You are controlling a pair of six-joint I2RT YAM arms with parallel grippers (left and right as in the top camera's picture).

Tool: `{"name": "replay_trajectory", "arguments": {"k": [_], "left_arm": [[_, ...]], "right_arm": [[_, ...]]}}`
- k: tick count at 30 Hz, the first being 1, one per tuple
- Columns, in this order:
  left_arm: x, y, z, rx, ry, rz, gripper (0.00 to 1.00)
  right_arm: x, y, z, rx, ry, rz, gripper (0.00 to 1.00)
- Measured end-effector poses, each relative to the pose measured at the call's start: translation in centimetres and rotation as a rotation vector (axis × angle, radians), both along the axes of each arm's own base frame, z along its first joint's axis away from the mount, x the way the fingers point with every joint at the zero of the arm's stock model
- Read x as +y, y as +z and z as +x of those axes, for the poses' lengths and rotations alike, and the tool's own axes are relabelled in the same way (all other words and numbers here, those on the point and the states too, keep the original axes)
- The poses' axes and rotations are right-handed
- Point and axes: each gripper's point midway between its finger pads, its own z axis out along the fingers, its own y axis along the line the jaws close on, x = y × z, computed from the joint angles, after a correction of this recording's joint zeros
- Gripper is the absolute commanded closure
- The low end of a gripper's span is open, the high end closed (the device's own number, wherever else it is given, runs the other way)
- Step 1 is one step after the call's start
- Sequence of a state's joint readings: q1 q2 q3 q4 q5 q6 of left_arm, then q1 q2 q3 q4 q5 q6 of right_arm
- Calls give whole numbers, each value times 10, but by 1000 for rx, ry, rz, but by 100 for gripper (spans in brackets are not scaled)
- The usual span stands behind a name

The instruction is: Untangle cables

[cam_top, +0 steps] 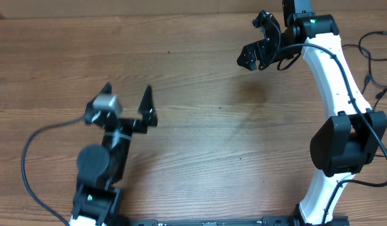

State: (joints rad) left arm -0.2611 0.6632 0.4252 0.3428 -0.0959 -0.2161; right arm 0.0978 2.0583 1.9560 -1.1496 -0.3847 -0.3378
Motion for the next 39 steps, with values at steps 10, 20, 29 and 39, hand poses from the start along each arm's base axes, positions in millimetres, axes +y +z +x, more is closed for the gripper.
{"name": "replay_trajectory", "arguments": {"k": [10,20,29,39], "left_arm": [[32,-49,-42,-116,40,14,0],[42,-116,-49,60,67,86,0],[51,-146,-56,165,95,157,0],[51,-145,-56,159,96,199,1]], "right_arm": [[0,0,0,0,0,0,0],[0,0,0,-2,1,0,0],[0,0,0,-1,1,0,0],[0,0,0,-1,0,0,0]]}}
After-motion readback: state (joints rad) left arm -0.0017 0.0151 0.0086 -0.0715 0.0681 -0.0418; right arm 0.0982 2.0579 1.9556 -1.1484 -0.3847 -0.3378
